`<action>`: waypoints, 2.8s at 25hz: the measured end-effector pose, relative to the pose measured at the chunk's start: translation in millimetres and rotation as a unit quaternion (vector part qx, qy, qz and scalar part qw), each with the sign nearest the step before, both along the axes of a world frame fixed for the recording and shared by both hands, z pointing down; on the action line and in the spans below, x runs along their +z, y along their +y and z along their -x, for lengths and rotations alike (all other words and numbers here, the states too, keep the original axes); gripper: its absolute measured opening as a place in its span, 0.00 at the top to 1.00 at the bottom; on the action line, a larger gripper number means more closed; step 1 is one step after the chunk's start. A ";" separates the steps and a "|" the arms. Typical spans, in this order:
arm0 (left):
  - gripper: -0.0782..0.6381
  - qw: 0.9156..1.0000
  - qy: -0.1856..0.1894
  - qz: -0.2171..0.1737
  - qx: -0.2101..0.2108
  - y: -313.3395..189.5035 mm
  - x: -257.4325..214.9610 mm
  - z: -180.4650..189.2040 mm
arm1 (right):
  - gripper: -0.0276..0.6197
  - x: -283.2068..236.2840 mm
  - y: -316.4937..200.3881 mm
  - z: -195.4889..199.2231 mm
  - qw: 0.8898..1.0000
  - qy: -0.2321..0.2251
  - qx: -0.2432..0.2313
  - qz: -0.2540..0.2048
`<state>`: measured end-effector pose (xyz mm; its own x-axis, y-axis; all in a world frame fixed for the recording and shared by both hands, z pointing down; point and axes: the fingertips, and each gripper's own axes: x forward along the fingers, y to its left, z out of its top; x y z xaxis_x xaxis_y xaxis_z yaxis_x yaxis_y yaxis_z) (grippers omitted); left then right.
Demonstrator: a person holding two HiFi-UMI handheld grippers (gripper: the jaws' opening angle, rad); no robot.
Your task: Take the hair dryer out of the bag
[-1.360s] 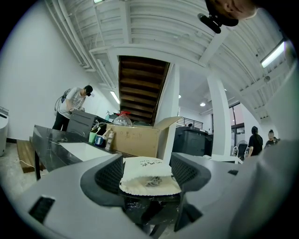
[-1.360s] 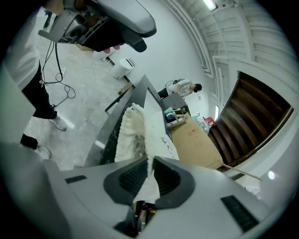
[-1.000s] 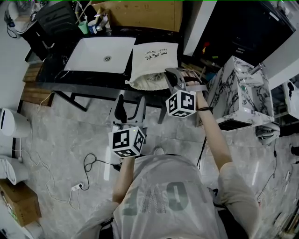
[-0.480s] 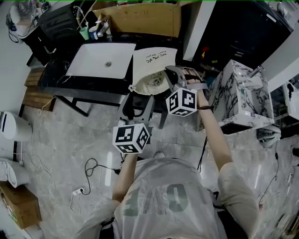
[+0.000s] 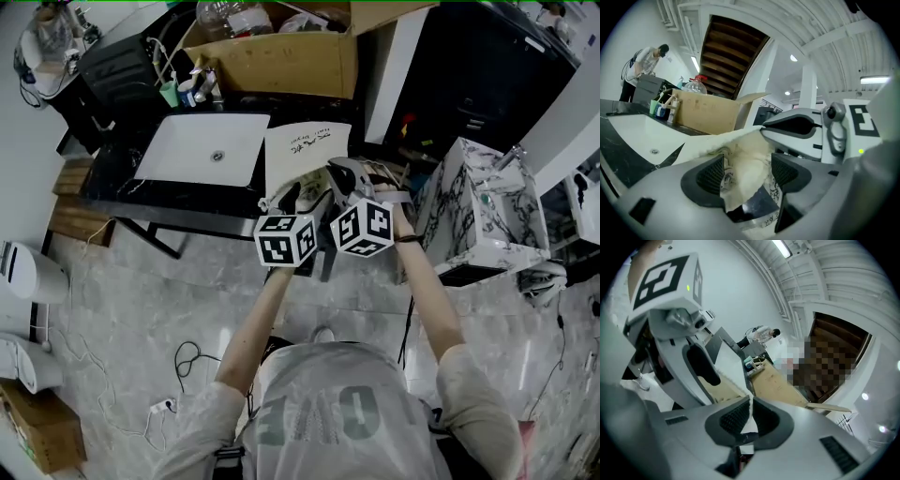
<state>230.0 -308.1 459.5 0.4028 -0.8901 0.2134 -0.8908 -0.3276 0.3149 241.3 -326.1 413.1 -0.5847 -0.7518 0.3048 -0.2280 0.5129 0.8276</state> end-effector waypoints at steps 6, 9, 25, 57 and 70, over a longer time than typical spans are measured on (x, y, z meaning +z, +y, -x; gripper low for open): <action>0.47 0.999 -0.041 0.023 -0.001 -43.0 11.0 -0.6 | 0.89 -3.5 -1.9 1.0 1.000 -0.014 0.002 0.007; 0.47 0.997 -0.060 0.047 -0.005 -59.7 22.2 1.8 | 0.89 0.7 0.3 3.4 1.000 -0.013 -0.003 0.014; 0.47 0.983 -0.115 0.140 -0.020 -99.3 53.7 27.3 | 0.89 16.2 7.7 0.0 0.999 -0.032 -0.011 0.038; 0.50 0.962 -0.138 0.221 0.076 -116.0 102.2 21.7 | 0.89 42.7 -1.8 4.4 0.996 -0.044 -0.012 0.078; 0.50 0.965 -0.135 0.208 0.080 -91.0 84.5 18.8 | 0.89 34.2 -5.6 3.2 0.997 -0.056 0.006 0.061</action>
<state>211.1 -399.0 544.0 0.4077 -0.6354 0.6558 -0.9074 -0.3621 0.2133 238.1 -331.7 447.2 -0.6116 -0.7199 0.3283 -0.3218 0.6053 0.7280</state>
